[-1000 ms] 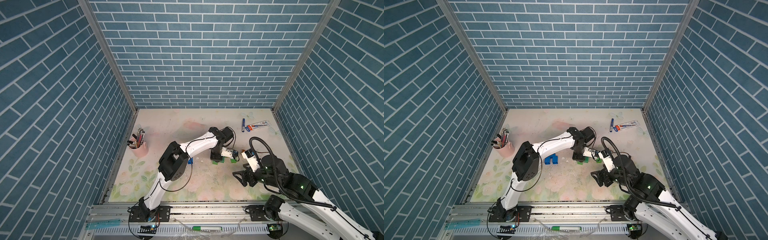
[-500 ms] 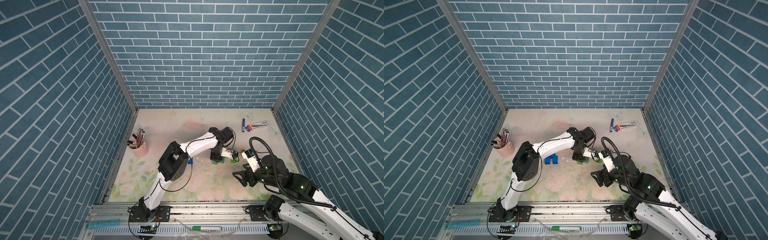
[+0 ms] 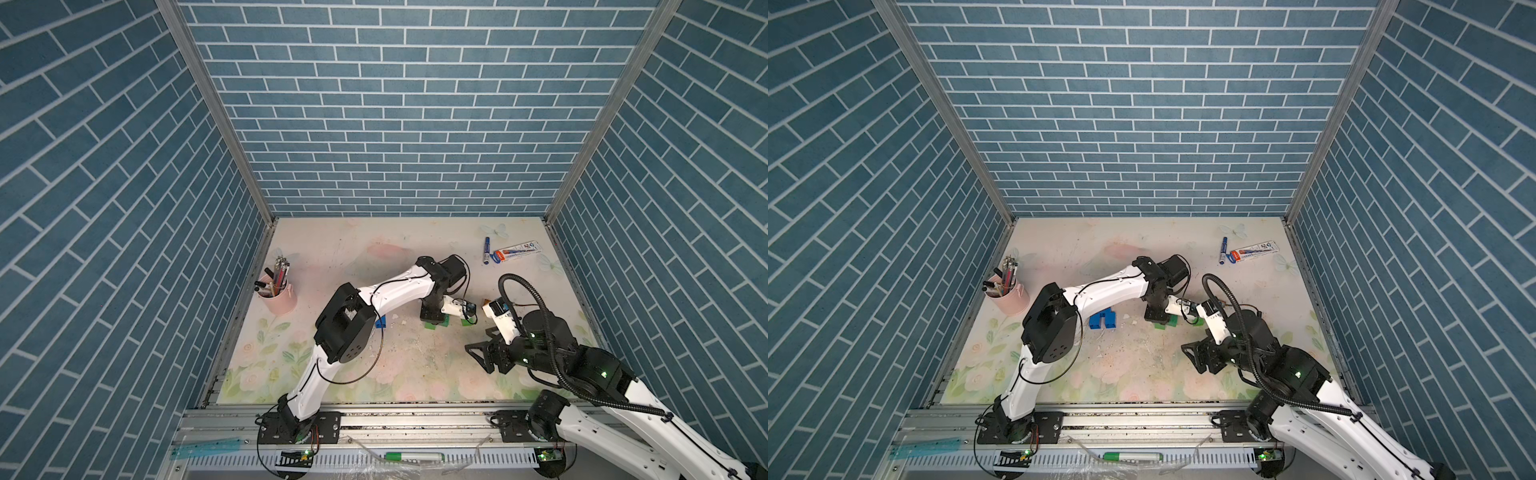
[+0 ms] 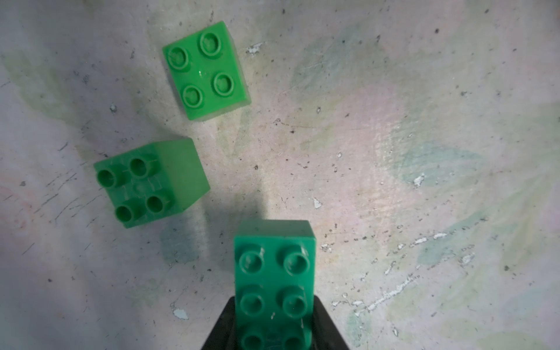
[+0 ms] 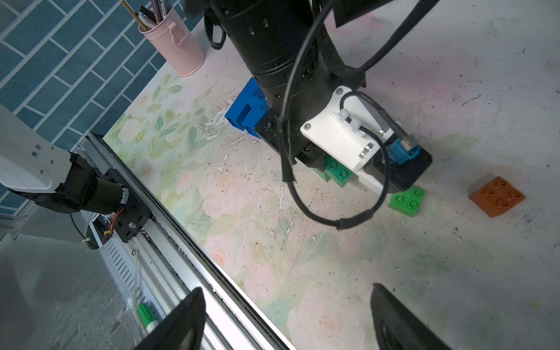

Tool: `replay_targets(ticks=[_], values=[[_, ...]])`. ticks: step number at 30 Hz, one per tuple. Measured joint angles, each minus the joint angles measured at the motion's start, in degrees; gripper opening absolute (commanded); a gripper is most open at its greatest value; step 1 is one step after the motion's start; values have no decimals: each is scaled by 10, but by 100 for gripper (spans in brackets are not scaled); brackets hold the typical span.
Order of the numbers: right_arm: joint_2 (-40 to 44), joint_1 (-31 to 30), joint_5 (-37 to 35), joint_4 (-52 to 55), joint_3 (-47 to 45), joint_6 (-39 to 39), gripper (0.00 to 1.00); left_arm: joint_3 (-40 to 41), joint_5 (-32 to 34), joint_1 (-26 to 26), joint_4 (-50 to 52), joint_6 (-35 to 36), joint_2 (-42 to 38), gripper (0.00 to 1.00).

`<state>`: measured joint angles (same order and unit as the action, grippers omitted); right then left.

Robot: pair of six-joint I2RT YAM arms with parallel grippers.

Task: Assemble the letter h with lego
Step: Assemble the lego brick with the lego brick.

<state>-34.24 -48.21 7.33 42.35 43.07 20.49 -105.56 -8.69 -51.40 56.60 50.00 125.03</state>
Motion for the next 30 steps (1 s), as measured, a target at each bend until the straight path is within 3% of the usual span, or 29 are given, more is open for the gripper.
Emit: replay_targets(ticks=[30], values=[[-6,0,0,0,0,0,85,85,-22,6,-60,2,-51,0]])
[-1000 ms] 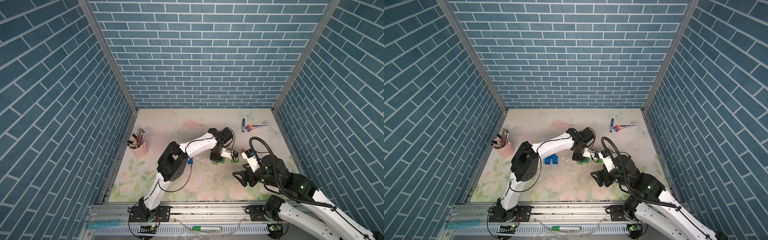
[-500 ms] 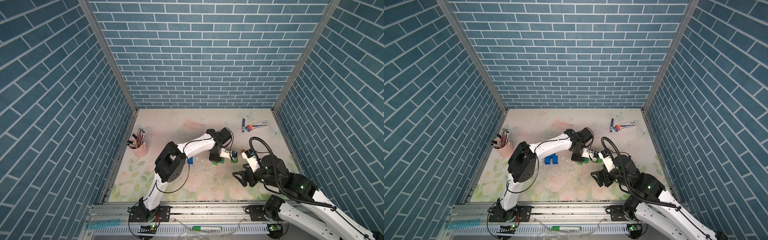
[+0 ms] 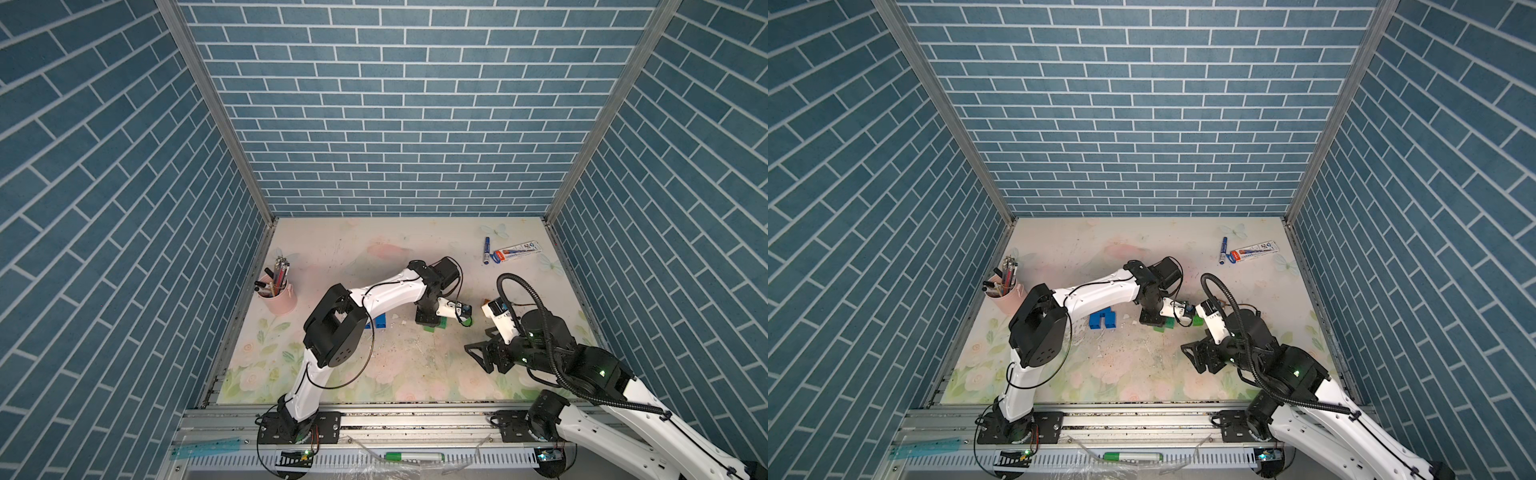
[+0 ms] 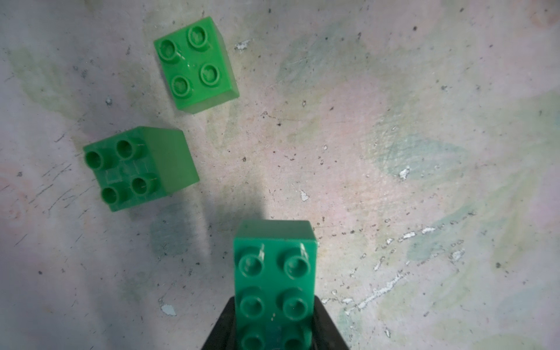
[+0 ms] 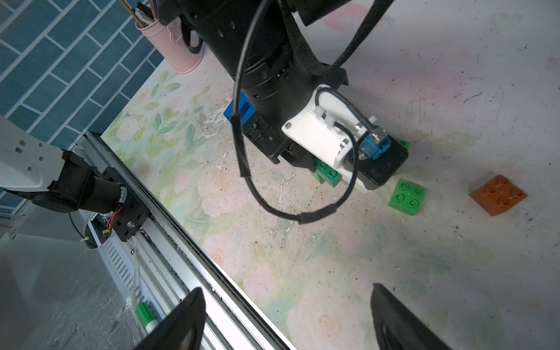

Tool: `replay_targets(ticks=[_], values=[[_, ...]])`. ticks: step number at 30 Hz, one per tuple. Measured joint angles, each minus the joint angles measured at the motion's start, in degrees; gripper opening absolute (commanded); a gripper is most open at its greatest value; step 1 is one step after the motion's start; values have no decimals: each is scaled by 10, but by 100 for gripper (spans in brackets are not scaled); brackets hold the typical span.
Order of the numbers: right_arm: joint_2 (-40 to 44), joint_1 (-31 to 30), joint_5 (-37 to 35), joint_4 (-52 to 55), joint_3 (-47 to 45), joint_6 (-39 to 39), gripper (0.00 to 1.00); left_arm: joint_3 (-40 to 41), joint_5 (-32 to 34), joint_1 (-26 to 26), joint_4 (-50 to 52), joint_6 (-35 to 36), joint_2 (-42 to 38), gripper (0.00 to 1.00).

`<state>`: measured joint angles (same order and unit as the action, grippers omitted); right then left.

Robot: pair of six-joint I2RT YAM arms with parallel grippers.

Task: Assemble the letter h with lego
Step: Assemble the lego brick with the lego brick.

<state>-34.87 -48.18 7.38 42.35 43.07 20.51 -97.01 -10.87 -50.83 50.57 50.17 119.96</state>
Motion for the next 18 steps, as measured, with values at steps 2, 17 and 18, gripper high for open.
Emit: replay_targets(ticks=[2,17,18], values=[[0,0,0,0,0,0,85,1,-3,1,-2,0,0,0],[-9,0,5,0,0,0,85,-21,-37,11,20,0,16,0],[-9,0,5,0,0,0,85,-23,-38,12,22,0,17,0]])
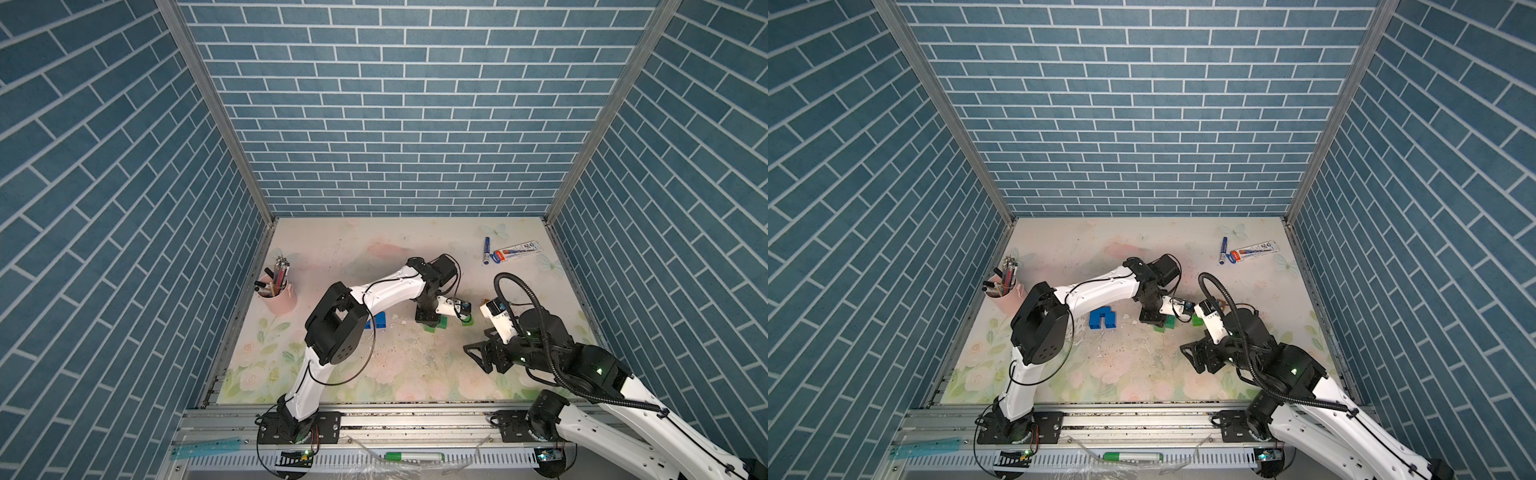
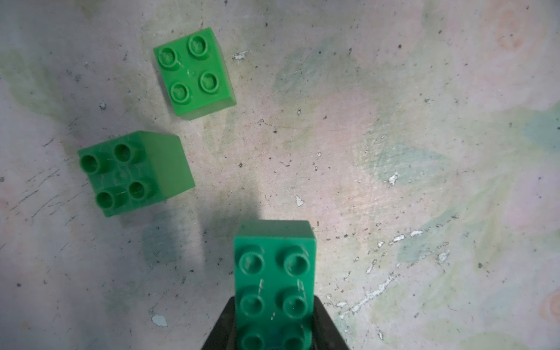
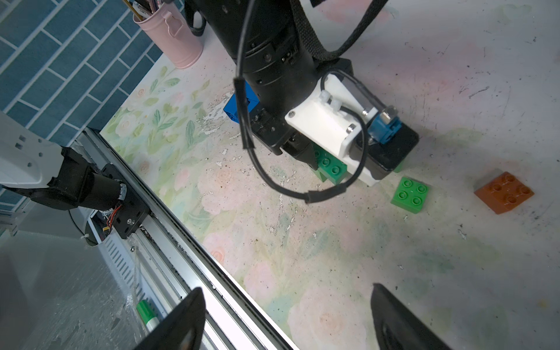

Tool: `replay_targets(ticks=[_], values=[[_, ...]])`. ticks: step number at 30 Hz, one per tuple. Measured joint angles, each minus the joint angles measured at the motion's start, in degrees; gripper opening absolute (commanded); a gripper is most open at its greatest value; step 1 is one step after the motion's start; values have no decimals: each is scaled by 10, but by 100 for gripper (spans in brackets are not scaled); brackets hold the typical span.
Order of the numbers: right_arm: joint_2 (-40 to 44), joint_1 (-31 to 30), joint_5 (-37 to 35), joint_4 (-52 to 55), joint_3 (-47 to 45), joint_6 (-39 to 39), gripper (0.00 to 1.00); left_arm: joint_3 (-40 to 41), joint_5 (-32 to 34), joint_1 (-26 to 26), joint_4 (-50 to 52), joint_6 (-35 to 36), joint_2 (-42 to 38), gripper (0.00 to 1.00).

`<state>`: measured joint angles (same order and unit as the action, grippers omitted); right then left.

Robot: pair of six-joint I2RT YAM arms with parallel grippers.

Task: Assemble the letter h with lego
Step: Assemble the lego brick with the lego brick.

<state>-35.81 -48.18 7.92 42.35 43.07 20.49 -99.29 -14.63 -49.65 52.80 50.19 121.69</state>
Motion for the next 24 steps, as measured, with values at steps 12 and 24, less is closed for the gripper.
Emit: replay_targets(ticks=[12,24], values=[[-2,0,2,0,0,0,85,0,0,0,0,3,1,16],[-3,0,3,0,0,-4,88,27,26,-1,-15,0,-17,60]])
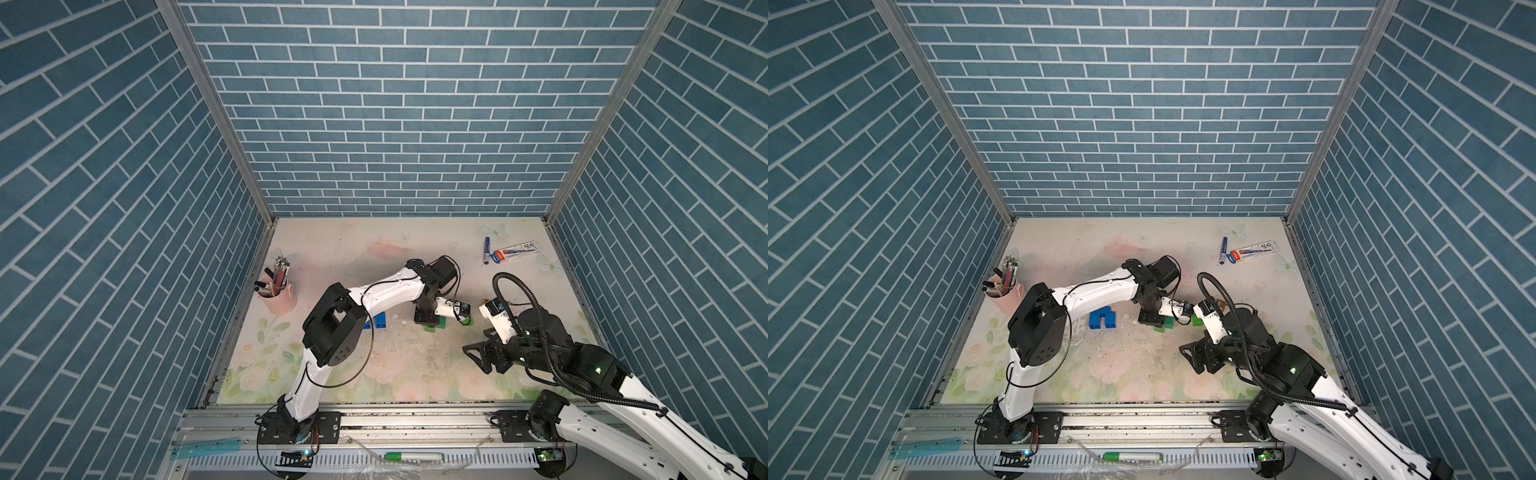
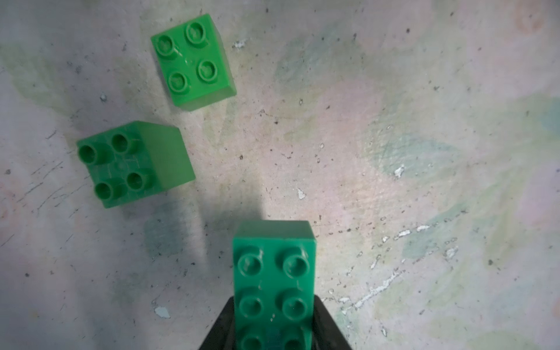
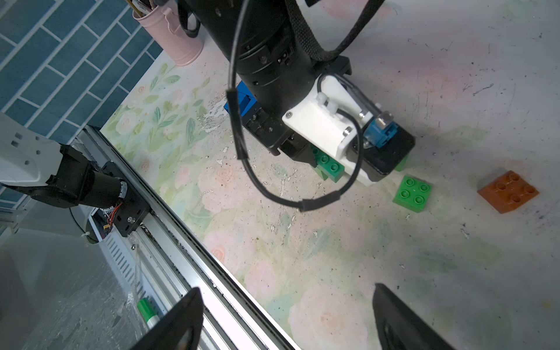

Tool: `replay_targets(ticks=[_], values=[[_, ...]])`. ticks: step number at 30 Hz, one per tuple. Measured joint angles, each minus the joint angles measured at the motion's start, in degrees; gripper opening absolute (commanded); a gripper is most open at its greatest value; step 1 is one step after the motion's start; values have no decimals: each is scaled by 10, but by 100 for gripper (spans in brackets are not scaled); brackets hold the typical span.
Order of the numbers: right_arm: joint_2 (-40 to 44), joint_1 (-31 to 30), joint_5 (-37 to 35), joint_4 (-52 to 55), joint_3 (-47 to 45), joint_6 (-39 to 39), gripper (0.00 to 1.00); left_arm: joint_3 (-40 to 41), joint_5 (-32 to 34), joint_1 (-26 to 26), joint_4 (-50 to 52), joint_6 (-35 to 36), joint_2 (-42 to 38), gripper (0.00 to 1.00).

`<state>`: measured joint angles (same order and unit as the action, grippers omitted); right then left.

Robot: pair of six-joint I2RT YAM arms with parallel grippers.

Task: Assemble the letter h with lego
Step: Assemble the lego brick with the lego brick, then pick up the lego brick from the center of the board.

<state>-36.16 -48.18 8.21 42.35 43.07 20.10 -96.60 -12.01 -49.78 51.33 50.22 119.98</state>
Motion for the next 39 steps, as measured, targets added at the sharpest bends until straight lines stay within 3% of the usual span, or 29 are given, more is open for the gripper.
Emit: replay_targets(ticks=[3,5,13,21,27,31,34,39], values=[[0,0,0,0,0,0,88,5,7,0,5,-2,0,62],[0,0,0,0,0,0,88,5,9,0,3,-2,-1,99],[-4,0,-3,0,0,0,95,20,21,0,-36,-2,-64,99],[38,0,-19,-14,-17,-11,99,107,19,12,-159,-12,-243,99],[34,0,-46,-36,-12,-43,98,257,50,19,-304,-89,-415,99],[-91,0,-55,-24,49,-111,81,293,124,21,-345,-199,-492,99],[-206,1,-61,-12,109,-169,52,298,196,23,-332,-295,-551,99],[-338,11,-55,18,193,-254,56,352,313,25,-271,-426,-673,99]])
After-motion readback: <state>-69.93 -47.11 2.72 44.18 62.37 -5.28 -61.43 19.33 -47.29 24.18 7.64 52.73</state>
